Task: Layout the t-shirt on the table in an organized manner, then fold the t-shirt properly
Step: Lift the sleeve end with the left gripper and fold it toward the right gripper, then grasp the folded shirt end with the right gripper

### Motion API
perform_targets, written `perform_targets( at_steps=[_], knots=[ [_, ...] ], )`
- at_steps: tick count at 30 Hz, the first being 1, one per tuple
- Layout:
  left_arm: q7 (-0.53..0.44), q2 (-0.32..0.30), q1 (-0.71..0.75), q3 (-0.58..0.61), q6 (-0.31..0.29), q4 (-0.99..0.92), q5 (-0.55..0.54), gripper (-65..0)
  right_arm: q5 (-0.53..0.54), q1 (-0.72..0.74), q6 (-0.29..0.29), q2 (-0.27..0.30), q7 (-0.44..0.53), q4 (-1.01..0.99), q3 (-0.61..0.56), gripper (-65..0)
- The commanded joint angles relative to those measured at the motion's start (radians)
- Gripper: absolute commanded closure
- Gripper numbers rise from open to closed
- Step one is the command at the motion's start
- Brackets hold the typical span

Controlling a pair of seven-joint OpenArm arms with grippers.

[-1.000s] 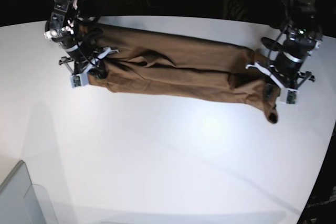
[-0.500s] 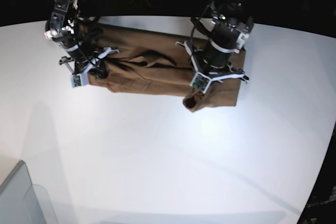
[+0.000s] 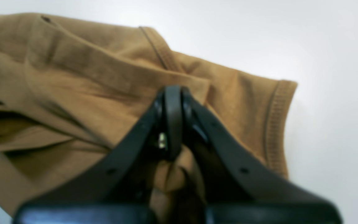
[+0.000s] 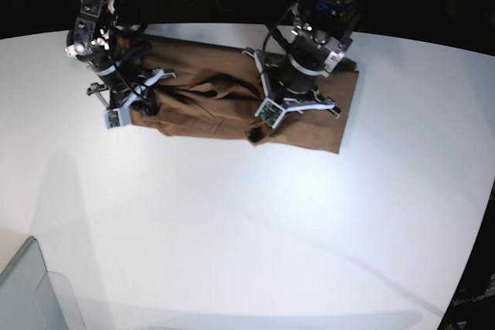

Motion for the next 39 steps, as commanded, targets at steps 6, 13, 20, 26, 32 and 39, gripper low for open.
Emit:
perform_targets(
  at_steps=[6, 13, 20, 26, 32, 39],
  knots=[
    [-0.021, 0.03, -0.02, 0.001, 0.007, 0.02, -0.001, -12.8, -0.034, -0.011, -0.011, 0.007, -0.05, 0.001, -0.041, 0.0],
    [-0.023, 0.042, -0.04, 0.007, 0.007, 0.026, -0.009, -15.6, -0.034, -0.009, -0.011, 0.004, -0.05, 0.001, -0.041, 0.0],
    [-0.032, 0.044, 0.004, 0.016, 0.0, 0.111, -0.011, -17.3, -0.034, -0.009, -0.011, 0.008, -0.05, 0.001, -0.041, 0.0],
    [-0.032, 0.042, 0.038, 0.027, 0.004, 0.218, -0.011, -31.9, -0.034, -0.011, -0.009, 0.008, -0.05, 0.003, -0.041, -12.2],
    [-0.021, 0.041, 0.044, -0.114, 0.0, 0.194, -0.011, -27.4, -0.034, -0.009, -0.009, 0.008, -0.05, 0.003, -0.041, -18.8],
    [-0.023, 0.013, 0.05, -0.128, -0.002, 0.143, -0.012, -23.9, -0.033, -0.009, -0.012, 0.004, -0.05, 0.057, -0.032, -19.7]
  ],
)
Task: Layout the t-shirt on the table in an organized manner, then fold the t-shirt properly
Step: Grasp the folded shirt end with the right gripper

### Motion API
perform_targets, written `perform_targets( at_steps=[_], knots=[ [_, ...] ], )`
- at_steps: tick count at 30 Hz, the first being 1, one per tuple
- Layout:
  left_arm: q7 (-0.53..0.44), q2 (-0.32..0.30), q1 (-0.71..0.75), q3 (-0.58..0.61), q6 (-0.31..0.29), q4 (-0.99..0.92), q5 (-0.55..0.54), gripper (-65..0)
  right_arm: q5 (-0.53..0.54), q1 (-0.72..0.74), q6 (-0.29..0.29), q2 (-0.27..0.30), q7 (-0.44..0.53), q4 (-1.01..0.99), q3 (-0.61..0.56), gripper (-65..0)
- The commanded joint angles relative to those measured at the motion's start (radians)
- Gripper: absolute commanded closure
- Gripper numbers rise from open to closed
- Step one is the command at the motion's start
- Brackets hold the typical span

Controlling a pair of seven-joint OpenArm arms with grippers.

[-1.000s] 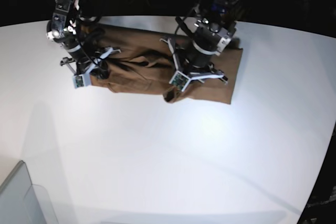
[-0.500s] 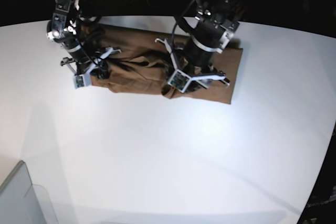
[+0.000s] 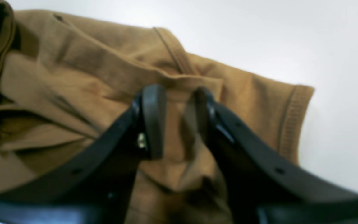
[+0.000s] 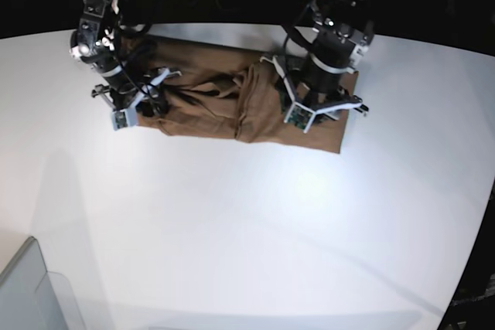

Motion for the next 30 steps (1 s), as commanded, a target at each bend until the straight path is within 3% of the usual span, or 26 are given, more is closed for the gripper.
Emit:
perform_targets(
  at_steps=[1, 4, 8, 11, 13, 19, 30],
  knots=[
    [-0.024, -0.001, -0.006, -0.004, 0.009, 0.018, 0.0, -23.9, -0.02, -0.005, -0.004, 0.003, -0.018, 0.033, 0.004, -20.4],
    [-0.028, -0.004, -0.016, -0.067, 0.009, 0.008, 0.0, -23.9, -0.018, -0.035, -0.006, -0.006, -0.018, 0.113, 0.006, -26.9],
    [-0.031, -0.004, -0.071, -0.159, 0.007, -0.053, 0.0, -23.9, -0.016, -0.077, -0.004, -0.019, -0.018, 0.222, 0.003, -40.4],
    [-0.031, -0.006, -0.112, -0.216, 0.007, -0.125, 0.0, -23.9, -0.016, -0.103, -0.004, -0.02, -0.018, 0.272, -0.002, -45.8],
    [-0.031, -0.006, -0.132, -0.238, 0.004, -0.16, 0.0, -23.9, -0.02, -0.103, -0.006, -0.02, -0.024, 0.277, 0.006, -46.4],
    [-0.033, -0.004, -0.151, -0.248, -0.123, -0.248, 0.0, -23.9, -0.021, -0.057, -0.006, -0.019, -0.151, 0.226, 0.096, -46.3],
    [-0.033, -0.002, -0.123, -0.276, -0.132, -0.249, 0.0, -23.9, -0.02, -0.048, -0.006, -0.02, -0.173, 0.075, 0.132, -46.3]
  ],
)
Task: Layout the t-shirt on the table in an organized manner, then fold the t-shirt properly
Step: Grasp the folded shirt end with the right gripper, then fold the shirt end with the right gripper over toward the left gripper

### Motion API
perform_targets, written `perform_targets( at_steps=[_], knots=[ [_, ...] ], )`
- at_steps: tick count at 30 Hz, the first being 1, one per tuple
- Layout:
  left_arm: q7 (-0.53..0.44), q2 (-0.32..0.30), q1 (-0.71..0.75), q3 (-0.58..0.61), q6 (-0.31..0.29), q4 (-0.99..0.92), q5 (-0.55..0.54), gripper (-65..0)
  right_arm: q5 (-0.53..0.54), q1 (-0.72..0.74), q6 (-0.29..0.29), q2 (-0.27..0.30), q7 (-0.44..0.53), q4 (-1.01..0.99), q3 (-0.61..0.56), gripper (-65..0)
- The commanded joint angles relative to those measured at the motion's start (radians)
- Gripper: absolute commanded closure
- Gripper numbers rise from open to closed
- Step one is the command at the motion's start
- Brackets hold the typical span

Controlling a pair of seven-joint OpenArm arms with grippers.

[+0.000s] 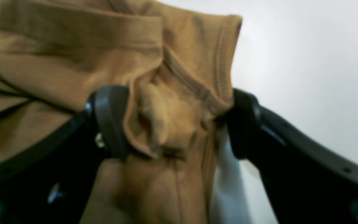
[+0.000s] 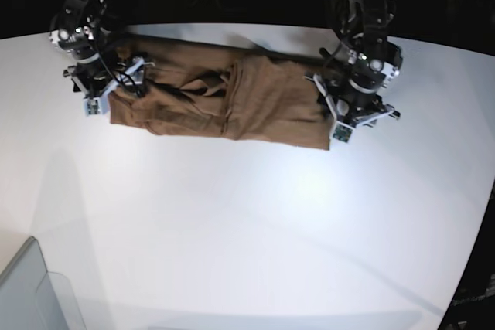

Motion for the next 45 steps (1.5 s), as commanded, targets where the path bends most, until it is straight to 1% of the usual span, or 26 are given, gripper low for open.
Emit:
perform_targets(
  at_steps=[1, 6, 9, 10, 12, 13, 14, 16, 19, 20, 26, 28, 32, 35, 39, 45],
  knots=[
    [0.004, -0.003, 0.004, -0.008, -0.006, 0.017, 0.008, -23.9, -0.008, -0.002, 0.005, -0.004, -0.048, -0.018, -0.002, -46.3],
    [0.004, -0.004, 0.007, -0.017, -0.007, 0.016, 0.008, -23.9, -0.008, 0.007, 0.005, -0.022, -0.044, -0.063, -0.002, -46.3],
    [0.004, -0.001, 0.006, -0.061, -0.007, 0.016, 0.008, -23.9, -0.006, 0.02, 0.005, -0.028, -0.041, -0.061, -0.011, -46.0],
    [0.004, 0.0, 0.004, -0.072, -0.007, 0.014, 0.008, -23.9, -0.006, 0.027, 0.006, -0.028, -0.041, -0.061, -0.023, -45.2],
    [0.004, -0.001, 0.003, -0.081, -0.007, 0.011, 0.008, -23.9, -0.006, 0.032, 0.01, -0.028, -0.042, -0.061, -0.043, -41.5],
    [0.004, -0.003, 0.003, -0.081, -0.007, 0.011, 0.008, -23.9, -0.006, 0.035, 0.011, -0.028, -0.041, -0.061, -0.052, -38.5],
    [0.004, -0.003, 0.003, -0.081, -0.007, 0.01, 0.008, -23.9, -0.005, 0.035, 0.011, -0.028, -0.041, -0.061, -0.064, -34.2],
    [0.004, -0.003, 0.003, -0.081, -0.007, 0.01, 0.008, -23.9, -0.005, 0.036, 0.008, -0.027, -0.047, -0.061, -0.092, -23.5],
    [0.004, -0.003, 0.003, -0.081, -0.007, 0.01, 0.008, -23.9, -0.008, 0.058, 0.005, -0.027, -0.048, -0.063, -0.123, -4.1],
    [0.004, -0.003, 0.001, -0.081, -0.007, 0.01, 0.008, -23.9, -0.008, 0.062, 0.005, -0.028, -0.05, -0.066, -0.123, 0.0],
    [0.004, -0.003, 0.001, -0.081, -0.007, 0.023, 0.008, -23.9, -0.008, 0.084, 0.005, -0.028, -0.048, -0.027, -0.132, 0.0],
    [0.011, -0.003, 0.001, -0.089, -0.007, 0.045, 0.008, -23.9, -0.008, 0.085, 0.005, -0.028, -0.048, 0.023, -0.135, 0.0],
    [0.017, 0.006, 0.004, -0.146, -0.007, 0.12, 0.008, -23.9, -0.008, 0.084, 0.005, -0.03, -0.048, 0.155, -0.143, 0.0],
    [0.017, 0.009, 0.006, -0.18, -0.007, 0.163, 0.008, -23.9, -0.008, 0.078, 0.005, -0.042, -0.048, 0.232, -0.173, 0.0],
    [0.018, 0.003, 0.006, -0.236, -0.007, 0.155, 0.008, -23.9, -0.008, 0.062, 0.005, -0.068, -0.048, 0.304, -0.209, 0.0],
    [0.02, 0.011, 0.083, -0.246, -0.007, 0.12, 0.009, -23.8, -0.008, 0.043, 0.005, -0.07, -0.047, 0.321, -0.293, 0.0]
  ],
)
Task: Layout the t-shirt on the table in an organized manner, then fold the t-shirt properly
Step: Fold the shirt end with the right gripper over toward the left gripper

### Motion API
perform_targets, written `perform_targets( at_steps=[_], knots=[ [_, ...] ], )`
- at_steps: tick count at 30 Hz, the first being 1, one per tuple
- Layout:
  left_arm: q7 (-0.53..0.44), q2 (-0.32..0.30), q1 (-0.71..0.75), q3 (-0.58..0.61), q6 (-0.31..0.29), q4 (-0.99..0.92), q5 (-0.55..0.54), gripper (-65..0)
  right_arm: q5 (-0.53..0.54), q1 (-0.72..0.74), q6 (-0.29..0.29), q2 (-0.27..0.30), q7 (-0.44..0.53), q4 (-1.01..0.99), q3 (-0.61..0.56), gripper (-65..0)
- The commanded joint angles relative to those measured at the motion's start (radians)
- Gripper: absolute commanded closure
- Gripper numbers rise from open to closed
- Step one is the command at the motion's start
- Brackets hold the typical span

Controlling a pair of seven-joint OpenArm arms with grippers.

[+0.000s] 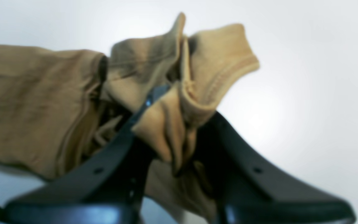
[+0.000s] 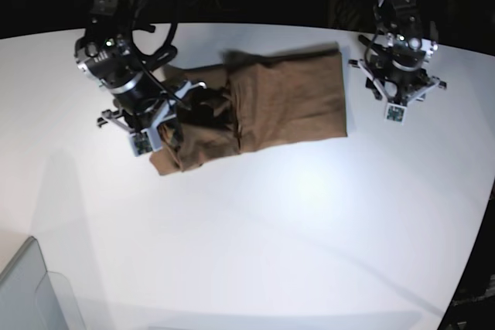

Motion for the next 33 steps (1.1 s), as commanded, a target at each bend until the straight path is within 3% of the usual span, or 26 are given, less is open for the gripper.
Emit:
perform_targets(
  at_steps=[1, 4, 7, 13, 21, 33],
  knots=[
    [-0.004, -0.006, 0.001, 0.003, 0.007, 0.018, -0.004, -23.5, 0.016, 0.006, 0.002, -0.001, 0.027, 0.021, -0.01, 0.0],
    [0.061, -0.004, 0.014, 0.033, 0.005, 0.014, -0.004, -14.9, 0.016, 0.004, 0.002, -0.001, 0.029, 0.022, -0.042, 0.0],
    [0.093, -0.004, 0.012, 0.069, 0.005, 0.0, -0.004, 0.0, 0.016, 0.001, 0.002, -0.002, 0.027, 0.022, -0.079, 0.0],
    [0.096, -0.003, -0.008, 0.161, 0.005, -0.057, -0.004, 0.0, 0.016, -0.027, 0.002, -0.002, 0.037, 0.045, -0.244, 0.0],
    [0.094, 0.042, -0.037, 0.167, 0.005, -0.086, -0.004, 0.0, 0.014, -0.002, 0.002, -0.001, 0.033, 0.037, -0.455, 0.0],
    [0.09, 0.045, -0.037, 0.165, 0.005, -0.086, -0.004, 0.0, 0.016, 0.142, 0.002, -0.01, 0.037, -0.176, -0.544, 0.0]
  ],
)
